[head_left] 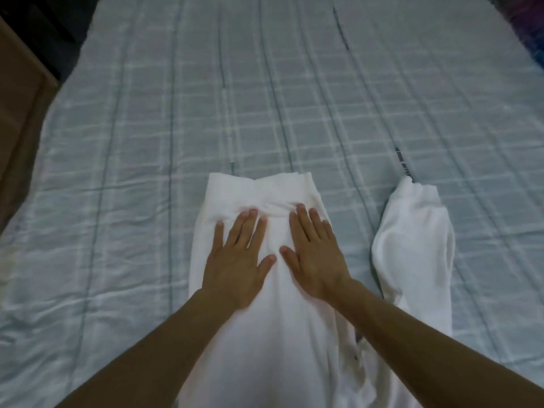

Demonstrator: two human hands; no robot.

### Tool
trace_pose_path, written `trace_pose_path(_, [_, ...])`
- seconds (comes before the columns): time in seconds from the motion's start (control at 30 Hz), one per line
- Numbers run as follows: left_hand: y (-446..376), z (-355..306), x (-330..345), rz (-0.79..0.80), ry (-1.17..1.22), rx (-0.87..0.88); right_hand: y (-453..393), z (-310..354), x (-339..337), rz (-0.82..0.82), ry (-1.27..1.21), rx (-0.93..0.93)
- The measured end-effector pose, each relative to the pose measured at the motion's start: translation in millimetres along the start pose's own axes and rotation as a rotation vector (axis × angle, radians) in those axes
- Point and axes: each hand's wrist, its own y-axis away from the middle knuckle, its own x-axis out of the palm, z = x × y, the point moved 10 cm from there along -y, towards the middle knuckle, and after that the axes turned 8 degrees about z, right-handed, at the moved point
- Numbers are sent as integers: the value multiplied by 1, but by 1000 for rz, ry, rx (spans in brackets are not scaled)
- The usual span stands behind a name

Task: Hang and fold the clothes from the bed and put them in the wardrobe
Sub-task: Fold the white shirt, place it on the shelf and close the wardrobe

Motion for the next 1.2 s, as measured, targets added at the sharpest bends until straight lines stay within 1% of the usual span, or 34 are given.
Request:
trace_pose_path(0.1, [-28,2,-10,-12,-7,22,-22,3,-7,-69,-40,-45])
trace_pose_path(0.17, [-38,3,-13,-14,-1,27,-24,1,-21,-181,-155,-70])
trace_pose_path(0.23, [-40,4,-14,-23,6,35,-24,-13,-42,-304,-373,-16])
trace_pose_path(0.3, [-38,3,-17,-37,34,46,-31,-25,-58,-359,-501,72])
trace_pose_path(0.37, [-37,3,-19,-51,67,61,-46,-27,-63,-310,-521,125])
trace_pose_path(0.43, [-38,3,-21,-59,97,68,-61,-24,-60,-235,-519,138])
trace_pose_path(0.47, [-38,4,-23,-65,108,70,-64,-21,-61,-227,-506,132])
trace_pose_path(0.5, [-38,4,-24,-70,118,73,-65,-19,-64,-253,-494,118])
trace_pose_path(0.6, [-39,2,-30,-75,115,91,-51,-22,-86,-449,-488,81])
trace_pose_path(0.67, [-42,-1,-30,-53,68,101,-44,-31,-92,-515,-477,85])
trace_pose_path(0.83, [-53,-5,-27,-8,11,71,-42,-47,-75,-481,-417,97])
trace_pose_path(0.9, [-53,-6,-27,-7,8,74,-43,-58,-71,-493,-479,168])
trace_pose_path(0.97, [-53,-5,-23,-1,-8,80,-44,-63,-67,-469,-524,241])
trace_pose_path(1.0, [-54,-3,-20,7,-20,82,-43,-56,-68,-454,-471,240])
trace_pose_path(1.03, [-55,-2,-18,12,-30,82,-42,-42,-67,-428,-354,196])
trace_pose_path(1.07, [-56,-1,-16,15,-36,80,-40,-24,-61,-385,-220,125])
trace_pose_path(1.1, [-57,-1,-16,14,-37,79,-38,-8,-52,-326,-136,60])
trace_pose_path(1.13, [-58,-2,-16,10,-37,80,-36,2,-41,-253,-97,23])
trace_pose_path(1.2, [-58,-4,-17,-1,-42,82,-33,3,-20,-156,-79,23])
